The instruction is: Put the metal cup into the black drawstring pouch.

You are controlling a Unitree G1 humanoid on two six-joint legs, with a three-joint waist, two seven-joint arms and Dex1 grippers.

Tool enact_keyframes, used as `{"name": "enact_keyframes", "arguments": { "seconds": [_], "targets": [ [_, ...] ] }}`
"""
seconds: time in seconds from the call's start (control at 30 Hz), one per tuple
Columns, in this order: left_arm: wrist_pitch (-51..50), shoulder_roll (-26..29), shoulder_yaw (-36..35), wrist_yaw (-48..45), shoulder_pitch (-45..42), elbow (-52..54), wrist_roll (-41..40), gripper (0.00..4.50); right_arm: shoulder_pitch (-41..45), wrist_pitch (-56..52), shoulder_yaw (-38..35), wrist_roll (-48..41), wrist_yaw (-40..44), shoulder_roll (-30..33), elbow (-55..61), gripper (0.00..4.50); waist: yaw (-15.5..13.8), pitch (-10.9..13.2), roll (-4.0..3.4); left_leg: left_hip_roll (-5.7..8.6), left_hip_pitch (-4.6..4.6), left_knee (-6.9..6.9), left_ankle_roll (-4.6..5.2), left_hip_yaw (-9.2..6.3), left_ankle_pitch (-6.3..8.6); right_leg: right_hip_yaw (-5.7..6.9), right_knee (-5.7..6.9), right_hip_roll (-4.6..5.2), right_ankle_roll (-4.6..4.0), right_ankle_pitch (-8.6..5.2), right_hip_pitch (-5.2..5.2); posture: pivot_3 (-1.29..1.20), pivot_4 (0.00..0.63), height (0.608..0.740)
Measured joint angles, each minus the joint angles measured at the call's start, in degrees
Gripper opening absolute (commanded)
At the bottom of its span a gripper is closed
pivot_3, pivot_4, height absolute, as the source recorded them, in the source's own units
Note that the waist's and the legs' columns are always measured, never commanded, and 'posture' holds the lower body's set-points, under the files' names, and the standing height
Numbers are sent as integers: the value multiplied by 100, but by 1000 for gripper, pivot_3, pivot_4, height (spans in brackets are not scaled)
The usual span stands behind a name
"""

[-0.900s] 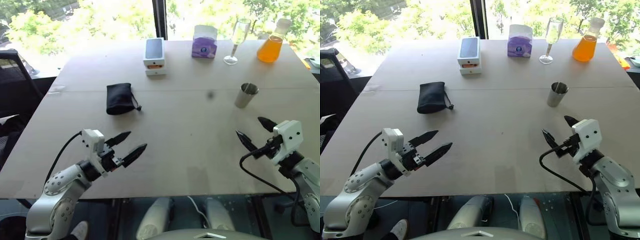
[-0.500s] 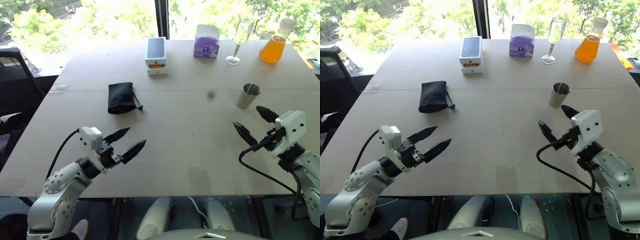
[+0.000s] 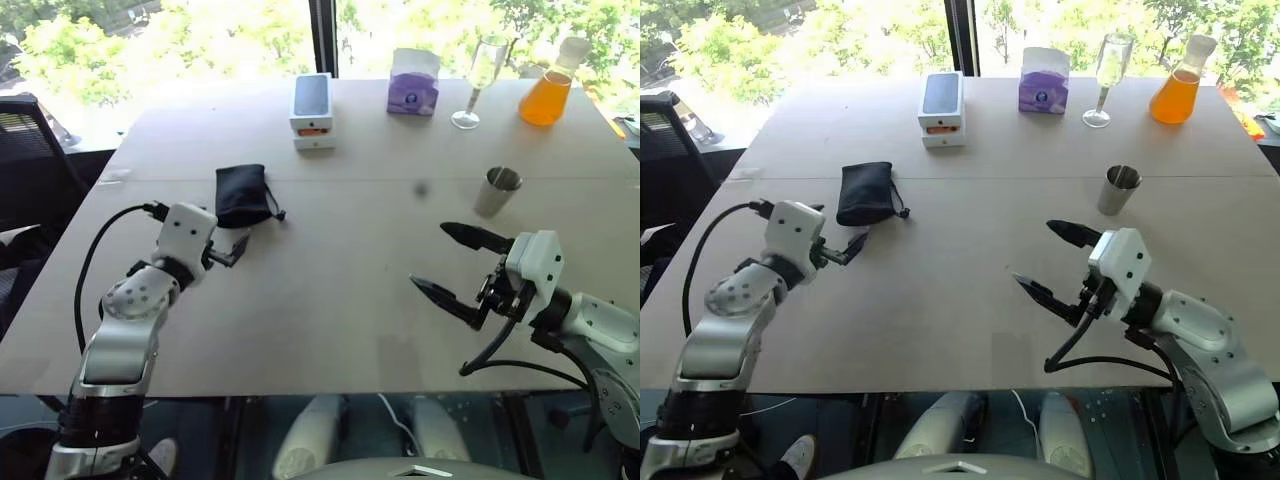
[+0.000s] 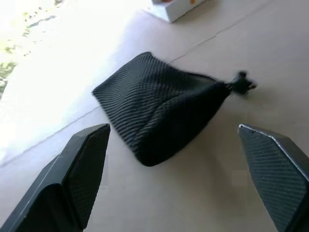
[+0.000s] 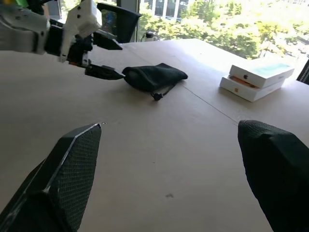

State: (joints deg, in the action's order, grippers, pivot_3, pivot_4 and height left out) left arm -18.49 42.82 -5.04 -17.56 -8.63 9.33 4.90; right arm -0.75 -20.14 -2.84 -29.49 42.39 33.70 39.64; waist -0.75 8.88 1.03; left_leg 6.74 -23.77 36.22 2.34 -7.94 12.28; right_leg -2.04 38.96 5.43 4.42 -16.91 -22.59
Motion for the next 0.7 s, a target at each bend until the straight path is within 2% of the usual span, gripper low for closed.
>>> {"name": "enact_keyframes", "arguments": {
  "seconds": [0.03, 0.17, 0.37, 0.7],
  "targets": [
    [184, 180, 180, 142, -40, -24, 446, 4437, 0, 59, 22, 7, 48, 0, -36, 4500, 1, 1, 1, 0, -1, -2, -2, 0, -1, 0, -3, 1, 0, 0, -1, 0, 150, 740],
    [584, 541, 585, 174, -325, -264, 1255, 4437, -76, 297, 76, 124, 125, -19, -162, 4500, -9, 0, 1, 1, -2, -7, -4, -2, -2, 5, -4, 4, 0, 0, -2, 0, 150, 740],
    [466, 697, 1043, 86, -806, -679, 2183, 4437, -383, 683, 230, 415, 129, -163, -287, 4500, -2, 0, 1, 2, -2, -8, -1, -1, 0, 5, -2, 2, 1, 0, -4, 0, 150, 740],
    [135, 415, 1351, -404, -1088, -749, 2512, 4437, -590, 1014, 311, 679, 93, -264, -453, 4500, 20, 0, 1, 2, -2, -3, -4, -1, -2, 4, 4, 0, 1, 0, -4, 0, 150, 740]
  ]
}}
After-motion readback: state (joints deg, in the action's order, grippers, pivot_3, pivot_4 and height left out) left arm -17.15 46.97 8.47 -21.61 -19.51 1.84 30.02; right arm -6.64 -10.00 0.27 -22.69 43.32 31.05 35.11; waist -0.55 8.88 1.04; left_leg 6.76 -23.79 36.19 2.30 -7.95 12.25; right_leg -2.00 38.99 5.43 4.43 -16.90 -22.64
